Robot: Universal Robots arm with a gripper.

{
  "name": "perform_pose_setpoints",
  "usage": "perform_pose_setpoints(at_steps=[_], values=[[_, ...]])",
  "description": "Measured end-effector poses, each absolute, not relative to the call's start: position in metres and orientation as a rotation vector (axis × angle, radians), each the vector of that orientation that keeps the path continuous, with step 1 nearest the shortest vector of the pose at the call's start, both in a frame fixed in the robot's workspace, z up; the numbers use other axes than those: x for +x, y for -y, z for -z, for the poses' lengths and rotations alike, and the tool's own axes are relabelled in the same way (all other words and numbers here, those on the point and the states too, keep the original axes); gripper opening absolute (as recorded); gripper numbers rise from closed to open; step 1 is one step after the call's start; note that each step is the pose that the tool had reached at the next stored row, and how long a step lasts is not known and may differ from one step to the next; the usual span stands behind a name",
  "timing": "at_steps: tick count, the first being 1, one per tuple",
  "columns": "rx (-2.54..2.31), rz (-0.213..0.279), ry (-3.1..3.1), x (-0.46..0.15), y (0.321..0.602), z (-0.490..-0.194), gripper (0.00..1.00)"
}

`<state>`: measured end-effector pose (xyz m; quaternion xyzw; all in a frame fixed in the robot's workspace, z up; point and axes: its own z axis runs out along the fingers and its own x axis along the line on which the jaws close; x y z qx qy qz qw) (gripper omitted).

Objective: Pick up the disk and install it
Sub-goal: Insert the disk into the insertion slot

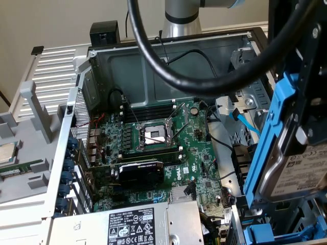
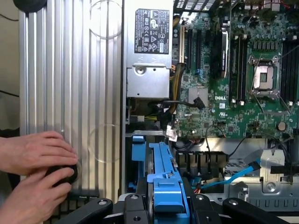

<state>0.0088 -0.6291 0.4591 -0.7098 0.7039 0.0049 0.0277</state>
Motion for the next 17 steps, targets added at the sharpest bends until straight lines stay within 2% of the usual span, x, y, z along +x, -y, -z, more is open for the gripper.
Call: perform_pose_setpoints(at_steps=[17], values=[[-2.191, -0.015, -2.173, 0.008, 0.629, -0.439, 0.37]])
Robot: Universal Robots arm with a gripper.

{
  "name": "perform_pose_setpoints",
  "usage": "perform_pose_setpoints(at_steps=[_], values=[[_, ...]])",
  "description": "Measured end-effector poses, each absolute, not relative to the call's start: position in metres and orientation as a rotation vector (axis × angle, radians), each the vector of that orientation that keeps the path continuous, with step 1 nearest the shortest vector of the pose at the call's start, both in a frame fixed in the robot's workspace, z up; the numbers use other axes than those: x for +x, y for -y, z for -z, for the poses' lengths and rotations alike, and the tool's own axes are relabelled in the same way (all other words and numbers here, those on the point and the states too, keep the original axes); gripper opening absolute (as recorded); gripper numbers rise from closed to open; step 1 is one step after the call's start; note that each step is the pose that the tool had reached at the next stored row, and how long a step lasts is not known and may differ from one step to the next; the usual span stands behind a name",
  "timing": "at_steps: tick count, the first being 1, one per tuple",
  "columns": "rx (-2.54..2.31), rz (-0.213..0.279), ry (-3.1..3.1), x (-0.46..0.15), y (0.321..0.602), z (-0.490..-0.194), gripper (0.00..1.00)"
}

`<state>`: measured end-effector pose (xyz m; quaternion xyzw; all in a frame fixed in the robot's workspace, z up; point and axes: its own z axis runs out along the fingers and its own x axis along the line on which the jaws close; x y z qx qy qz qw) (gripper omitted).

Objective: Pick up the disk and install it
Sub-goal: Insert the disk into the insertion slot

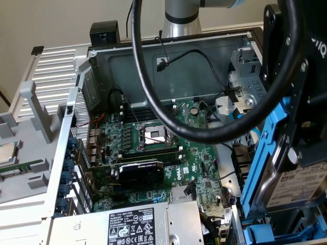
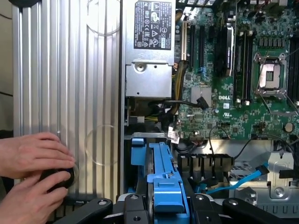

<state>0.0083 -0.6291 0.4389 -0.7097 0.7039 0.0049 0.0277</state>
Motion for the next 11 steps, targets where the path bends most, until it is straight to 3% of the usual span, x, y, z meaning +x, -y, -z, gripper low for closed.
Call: perform_pose_setpoints(at_steps=[11], values=[[-2.191, -0.015, -2.173, 0.0058, 0.6291, -0.4347, 0.37]])
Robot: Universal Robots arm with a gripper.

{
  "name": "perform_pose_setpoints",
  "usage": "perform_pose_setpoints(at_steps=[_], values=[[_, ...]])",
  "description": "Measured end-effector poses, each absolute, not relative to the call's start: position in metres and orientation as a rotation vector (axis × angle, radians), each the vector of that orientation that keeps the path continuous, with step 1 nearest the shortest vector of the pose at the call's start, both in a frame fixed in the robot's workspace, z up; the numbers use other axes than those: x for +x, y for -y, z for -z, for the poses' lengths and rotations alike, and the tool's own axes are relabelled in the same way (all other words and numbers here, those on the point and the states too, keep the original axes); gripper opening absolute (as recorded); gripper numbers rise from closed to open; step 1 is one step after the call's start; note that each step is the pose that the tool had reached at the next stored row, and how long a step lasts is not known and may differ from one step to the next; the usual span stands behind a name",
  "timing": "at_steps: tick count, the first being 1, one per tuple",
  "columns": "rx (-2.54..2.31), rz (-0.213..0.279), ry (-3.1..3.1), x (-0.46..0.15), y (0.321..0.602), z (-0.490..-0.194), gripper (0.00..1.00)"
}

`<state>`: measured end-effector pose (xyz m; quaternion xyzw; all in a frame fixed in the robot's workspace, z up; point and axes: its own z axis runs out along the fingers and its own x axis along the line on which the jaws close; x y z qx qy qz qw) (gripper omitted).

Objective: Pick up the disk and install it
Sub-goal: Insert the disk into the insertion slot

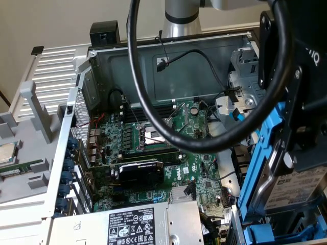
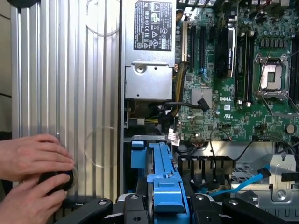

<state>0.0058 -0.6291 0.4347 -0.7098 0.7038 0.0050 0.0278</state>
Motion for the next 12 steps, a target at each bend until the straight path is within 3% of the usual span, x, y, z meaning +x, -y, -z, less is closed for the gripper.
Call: perform_pose_setpoints(at_steps=[12], values=[[-2.19, -0.016, -2.174, 0.0059, 0.6287, -0.4337, 0.37]])
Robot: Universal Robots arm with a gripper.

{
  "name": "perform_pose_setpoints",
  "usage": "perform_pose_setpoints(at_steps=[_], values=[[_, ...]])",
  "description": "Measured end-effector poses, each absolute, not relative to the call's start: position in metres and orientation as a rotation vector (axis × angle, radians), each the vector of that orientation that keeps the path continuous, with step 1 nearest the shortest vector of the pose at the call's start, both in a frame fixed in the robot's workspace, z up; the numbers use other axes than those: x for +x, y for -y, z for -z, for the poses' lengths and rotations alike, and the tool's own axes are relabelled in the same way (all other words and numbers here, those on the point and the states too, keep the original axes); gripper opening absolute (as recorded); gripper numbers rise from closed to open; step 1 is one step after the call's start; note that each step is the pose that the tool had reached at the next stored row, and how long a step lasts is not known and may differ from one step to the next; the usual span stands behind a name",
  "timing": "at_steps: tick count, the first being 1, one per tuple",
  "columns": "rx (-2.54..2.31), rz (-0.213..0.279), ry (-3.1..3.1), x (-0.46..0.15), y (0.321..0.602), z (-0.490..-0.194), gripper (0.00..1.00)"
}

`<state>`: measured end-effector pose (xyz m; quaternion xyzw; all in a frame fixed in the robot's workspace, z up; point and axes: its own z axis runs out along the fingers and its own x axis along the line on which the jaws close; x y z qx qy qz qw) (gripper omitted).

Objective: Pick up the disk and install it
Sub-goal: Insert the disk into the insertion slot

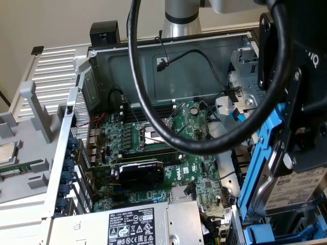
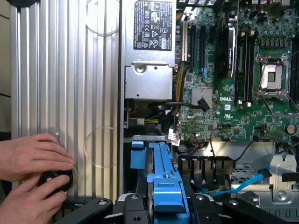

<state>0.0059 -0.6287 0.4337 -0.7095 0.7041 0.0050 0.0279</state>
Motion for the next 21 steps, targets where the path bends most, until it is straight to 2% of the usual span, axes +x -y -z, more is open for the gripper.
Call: perform_pose_setpoints(at_steps=[21], values=[[-2.186, -0.015, -2.178, 0.0059, 0.6284, -0.4305, 0.37]])
